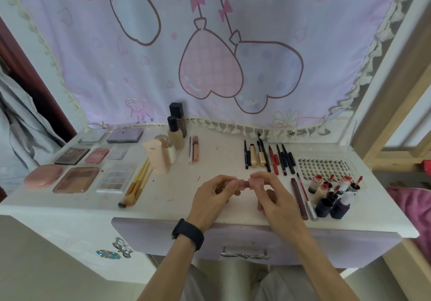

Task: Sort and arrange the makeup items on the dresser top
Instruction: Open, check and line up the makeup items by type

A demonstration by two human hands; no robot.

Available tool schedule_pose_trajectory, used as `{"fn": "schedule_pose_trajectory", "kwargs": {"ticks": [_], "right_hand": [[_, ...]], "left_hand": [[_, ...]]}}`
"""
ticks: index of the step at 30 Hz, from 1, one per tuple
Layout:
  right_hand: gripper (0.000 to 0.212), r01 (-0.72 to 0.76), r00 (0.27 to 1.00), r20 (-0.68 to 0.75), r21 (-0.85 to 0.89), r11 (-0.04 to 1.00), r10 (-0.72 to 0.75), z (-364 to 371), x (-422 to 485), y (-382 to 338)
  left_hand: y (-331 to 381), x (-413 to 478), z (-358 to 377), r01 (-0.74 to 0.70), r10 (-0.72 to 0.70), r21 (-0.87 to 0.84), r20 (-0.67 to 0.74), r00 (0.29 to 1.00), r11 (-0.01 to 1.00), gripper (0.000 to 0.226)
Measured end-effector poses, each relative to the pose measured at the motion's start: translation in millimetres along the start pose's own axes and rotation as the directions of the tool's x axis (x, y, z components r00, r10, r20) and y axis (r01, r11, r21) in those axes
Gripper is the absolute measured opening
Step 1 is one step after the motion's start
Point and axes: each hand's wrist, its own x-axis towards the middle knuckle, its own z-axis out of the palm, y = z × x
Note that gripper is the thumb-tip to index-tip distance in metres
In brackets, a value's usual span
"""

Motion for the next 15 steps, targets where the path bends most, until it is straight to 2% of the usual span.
{"fn": "schedule_pose_trajectory", "kwargs": {"ticks": [10, 12, 15], "right_hand": [[0.018, 0.07, 0.995, -0.061, -0.044, 0.997, -0.073, 9, -2, -3], [0.019, 0.126, 0.99, -0.043, -0.105, 0.987, -0.131, 9, -1, -10], [0.021, 0.306, 0.948, 0.009, -0.292, 0.906, -0.317, 4, 4, -26]], "left_hand": [[9, 2, -5, 0.054, -0.052, -0.067, 0.033, 0.998, 0.996, 0.027], [17, 2, -12, 0.118, -0.108, -0.139, 0.079, 0.991, 0.983, 0.035], [31, 3, -22, 0.278, -0.233, -0.274, 0.186, 0.954, 0.921, 0.04]]}}
